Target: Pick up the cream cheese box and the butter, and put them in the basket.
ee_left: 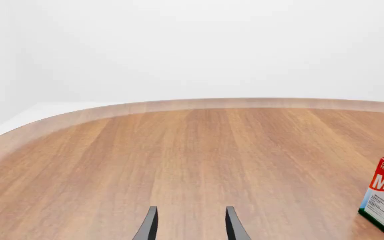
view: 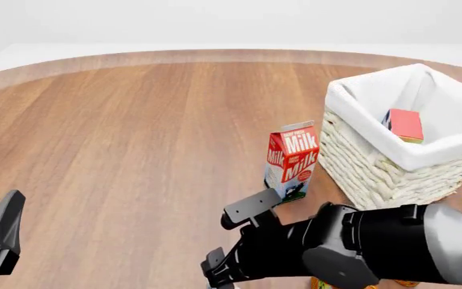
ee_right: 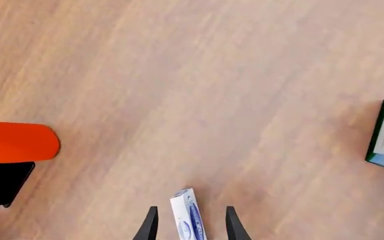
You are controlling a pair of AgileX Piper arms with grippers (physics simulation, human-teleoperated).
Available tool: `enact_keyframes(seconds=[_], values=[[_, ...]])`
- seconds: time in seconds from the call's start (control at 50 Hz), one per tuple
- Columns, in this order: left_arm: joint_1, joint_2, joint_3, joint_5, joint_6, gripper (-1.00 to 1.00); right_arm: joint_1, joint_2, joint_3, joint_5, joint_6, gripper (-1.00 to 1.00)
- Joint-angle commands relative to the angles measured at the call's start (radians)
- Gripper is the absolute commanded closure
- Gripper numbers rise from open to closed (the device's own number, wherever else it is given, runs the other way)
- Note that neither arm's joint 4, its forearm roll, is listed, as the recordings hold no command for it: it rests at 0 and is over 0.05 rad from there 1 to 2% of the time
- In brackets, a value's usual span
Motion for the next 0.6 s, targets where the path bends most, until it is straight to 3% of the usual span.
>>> enact_keyframes(seconds=[0.02,0.6], values=[[0.0,0.0,0.0,0.0,0.0,-1.0,0.009,0.019,0.013,-0.022,0.014,-1.0],[0.0,0.0,0.0,0.0,0.0,-1.0,0.024,0.054,0.026,-0.053,0.029,-1.0]])
